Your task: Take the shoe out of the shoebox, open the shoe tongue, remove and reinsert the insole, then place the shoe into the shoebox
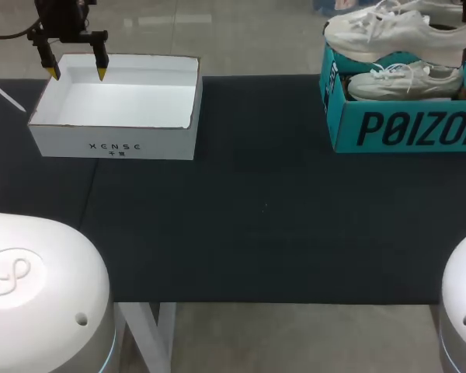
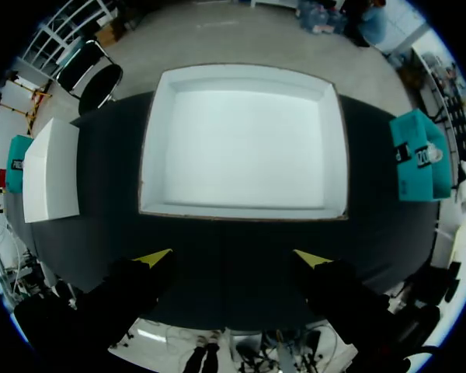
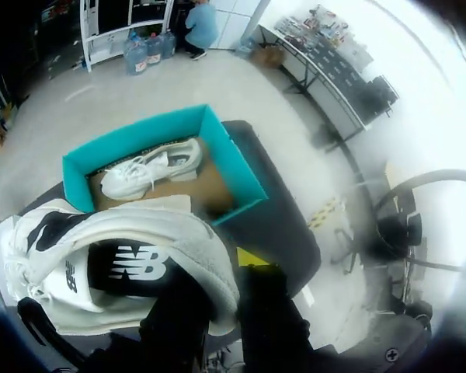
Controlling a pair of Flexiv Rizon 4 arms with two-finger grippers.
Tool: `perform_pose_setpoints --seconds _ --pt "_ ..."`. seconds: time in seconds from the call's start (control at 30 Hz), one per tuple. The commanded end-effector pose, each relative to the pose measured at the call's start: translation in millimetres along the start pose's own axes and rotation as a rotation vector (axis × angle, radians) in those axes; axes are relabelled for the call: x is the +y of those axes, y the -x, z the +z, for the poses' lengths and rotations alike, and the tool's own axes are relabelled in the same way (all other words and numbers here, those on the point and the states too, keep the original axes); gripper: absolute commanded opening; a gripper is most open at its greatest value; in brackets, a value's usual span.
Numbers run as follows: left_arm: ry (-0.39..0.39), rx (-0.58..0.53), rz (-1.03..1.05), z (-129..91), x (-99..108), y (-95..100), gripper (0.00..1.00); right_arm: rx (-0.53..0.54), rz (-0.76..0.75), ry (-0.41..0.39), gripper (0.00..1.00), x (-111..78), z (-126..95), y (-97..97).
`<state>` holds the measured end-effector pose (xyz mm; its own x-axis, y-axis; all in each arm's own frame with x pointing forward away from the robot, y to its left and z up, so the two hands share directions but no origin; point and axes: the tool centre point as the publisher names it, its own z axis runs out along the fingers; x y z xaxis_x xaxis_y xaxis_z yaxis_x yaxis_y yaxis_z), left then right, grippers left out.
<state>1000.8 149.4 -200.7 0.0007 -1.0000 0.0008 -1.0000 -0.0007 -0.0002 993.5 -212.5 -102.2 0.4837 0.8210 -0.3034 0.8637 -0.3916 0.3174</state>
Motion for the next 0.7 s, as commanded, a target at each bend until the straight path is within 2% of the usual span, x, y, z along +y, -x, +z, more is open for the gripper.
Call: perform_pose_setpoints --seconds 0.03,0.13,0.43,0.7 --pt "0.0 0.0 0.0 0 0 0.1 1.0 0.009 -0.041 0.136 0.0 -88.1 -25 -18.6" --pt "0.0 0.0 0.0 0 0 0.1 1.0 0.039 -0.085 0.133 0.0 -124.7 -33 -30.1" --pt "0.0 0.0 0.0 0 0 0.1 1.0 0.076 -0.202 0.094 0.0 -199.9 -27 -55.8" --pt "0.0 0.0 0.0 0 0 0.1 1.0 0.077 -0.239 0.006 0.0 -252.7 -9 -84.9"
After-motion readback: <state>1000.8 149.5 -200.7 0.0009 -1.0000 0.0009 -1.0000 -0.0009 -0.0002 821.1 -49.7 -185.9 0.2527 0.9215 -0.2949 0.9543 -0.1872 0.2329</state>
